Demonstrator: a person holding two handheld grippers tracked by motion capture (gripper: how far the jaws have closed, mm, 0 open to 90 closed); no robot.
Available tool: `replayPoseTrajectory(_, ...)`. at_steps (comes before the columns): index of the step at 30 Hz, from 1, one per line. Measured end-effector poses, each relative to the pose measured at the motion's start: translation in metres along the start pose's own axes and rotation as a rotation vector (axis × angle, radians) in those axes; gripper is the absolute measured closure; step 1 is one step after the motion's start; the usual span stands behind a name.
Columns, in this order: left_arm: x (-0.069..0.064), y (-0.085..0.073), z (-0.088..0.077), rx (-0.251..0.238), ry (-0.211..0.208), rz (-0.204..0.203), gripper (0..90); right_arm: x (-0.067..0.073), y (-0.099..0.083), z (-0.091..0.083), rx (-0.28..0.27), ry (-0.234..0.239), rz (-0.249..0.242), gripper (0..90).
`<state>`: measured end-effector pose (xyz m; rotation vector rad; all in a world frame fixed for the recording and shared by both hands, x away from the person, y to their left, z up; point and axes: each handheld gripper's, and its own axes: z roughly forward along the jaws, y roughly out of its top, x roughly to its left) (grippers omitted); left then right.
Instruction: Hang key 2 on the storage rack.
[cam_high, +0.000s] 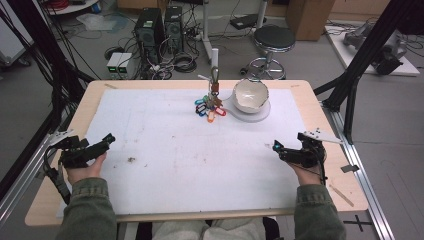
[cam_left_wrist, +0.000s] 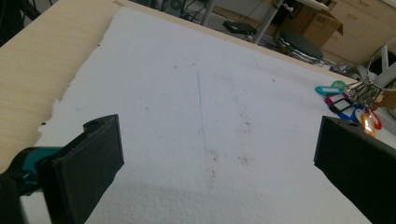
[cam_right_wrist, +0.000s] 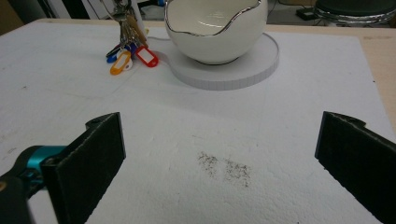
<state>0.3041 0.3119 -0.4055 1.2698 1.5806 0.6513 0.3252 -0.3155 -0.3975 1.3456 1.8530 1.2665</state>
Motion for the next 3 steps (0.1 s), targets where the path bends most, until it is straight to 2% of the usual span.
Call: replayPoseTrajectory(3, -0.0005, 0.0000, -0.0003, -0.005, -0.008, 0.004, 1.6, 0.0004, -0.0002, 0.0001, 0.003, 0.000, -0.002, 0.7)
